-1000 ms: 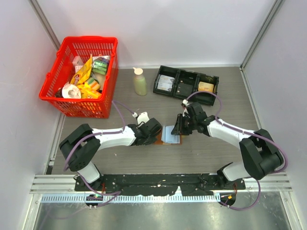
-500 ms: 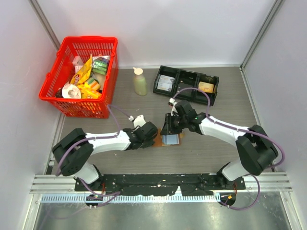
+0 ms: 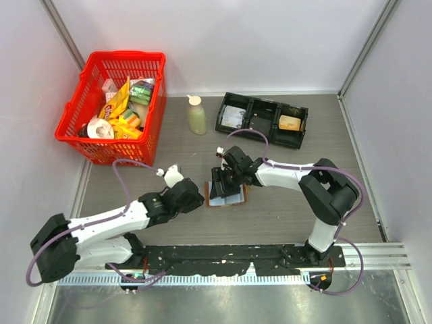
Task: Take the credit cards out of the card holder
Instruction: Open the card holder at the center of the board.
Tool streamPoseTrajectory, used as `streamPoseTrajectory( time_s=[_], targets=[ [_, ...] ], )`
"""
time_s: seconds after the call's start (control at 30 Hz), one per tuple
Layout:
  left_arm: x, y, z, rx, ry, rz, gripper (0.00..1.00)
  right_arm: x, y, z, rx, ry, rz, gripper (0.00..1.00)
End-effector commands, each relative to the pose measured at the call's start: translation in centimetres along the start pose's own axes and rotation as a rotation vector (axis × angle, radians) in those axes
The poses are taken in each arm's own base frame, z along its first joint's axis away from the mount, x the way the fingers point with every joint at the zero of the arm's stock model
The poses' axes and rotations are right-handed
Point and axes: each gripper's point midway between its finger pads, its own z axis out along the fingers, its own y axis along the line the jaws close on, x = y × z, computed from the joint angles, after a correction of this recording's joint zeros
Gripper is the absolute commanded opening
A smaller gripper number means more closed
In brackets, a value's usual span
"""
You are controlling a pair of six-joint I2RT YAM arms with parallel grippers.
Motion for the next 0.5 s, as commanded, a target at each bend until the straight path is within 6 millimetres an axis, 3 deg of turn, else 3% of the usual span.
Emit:
streamPoseTrajectory(
  time_s=[0.0, 0.17, 0.3, 0.47],
  targets=[
    [-2.4, -1.5, -1.6, 0.076, -0.080, -0.026, 0.36, -1.1, 0.9, -0.2, 0.006, -0.010, -0.040, 0.56],
    [-3.2, -3.8, -1.5, 0.132, -0.046, -0.012, 0.30, -2.6, 1.8, -2.2, 0.020, -0.069, -0.066, 0.56],
    [-3.5, -5.8, -0.7, 0.165, -0.021, -0.010, 0.22, -4.0, 1.1, -4.4, 0.100, -0.165, -0.081, 0.53],
    [-3.8, -8.1, -0.2, 0.191, 0.005, 0.009, 0.19, -4.8, 0.2, -6.1, 0.162, -0.230, -0.094, 0.48]
  ],
)
